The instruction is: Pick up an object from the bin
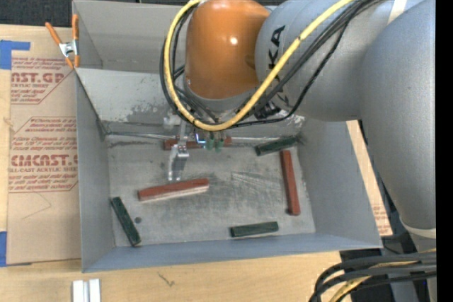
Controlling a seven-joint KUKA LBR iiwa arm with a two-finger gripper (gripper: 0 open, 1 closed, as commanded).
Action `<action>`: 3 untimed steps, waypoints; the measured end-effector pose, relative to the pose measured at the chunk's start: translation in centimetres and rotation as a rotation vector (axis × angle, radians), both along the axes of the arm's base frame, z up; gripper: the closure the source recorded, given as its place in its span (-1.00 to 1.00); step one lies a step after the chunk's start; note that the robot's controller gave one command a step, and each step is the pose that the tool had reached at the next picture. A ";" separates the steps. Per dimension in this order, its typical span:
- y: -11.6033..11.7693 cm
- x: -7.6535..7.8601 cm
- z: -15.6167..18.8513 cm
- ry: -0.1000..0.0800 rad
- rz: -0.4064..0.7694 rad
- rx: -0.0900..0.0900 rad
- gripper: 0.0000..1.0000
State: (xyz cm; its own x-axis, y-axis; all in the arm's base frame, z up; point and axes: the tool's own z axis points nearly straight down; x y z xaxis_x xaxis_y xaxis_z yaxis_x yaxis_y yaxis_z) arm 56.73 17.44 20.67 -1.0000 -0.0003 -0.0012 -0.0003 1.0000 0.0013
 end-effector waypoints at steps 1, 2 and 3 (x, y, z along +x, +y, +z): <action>0.0 0.0 0.0 0.000 0.000 0.000 -1.00; -0.7 -2.8 -12.6 0.001 0.094 -0.001 1.00; -0.7 -2.8 -12.6 0.001 0.094 0.000 1.00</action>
Offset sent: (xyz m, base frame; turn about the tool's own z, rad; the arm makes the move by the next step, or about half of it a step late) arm -0.0282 -0.0074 -0.1249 -0.0937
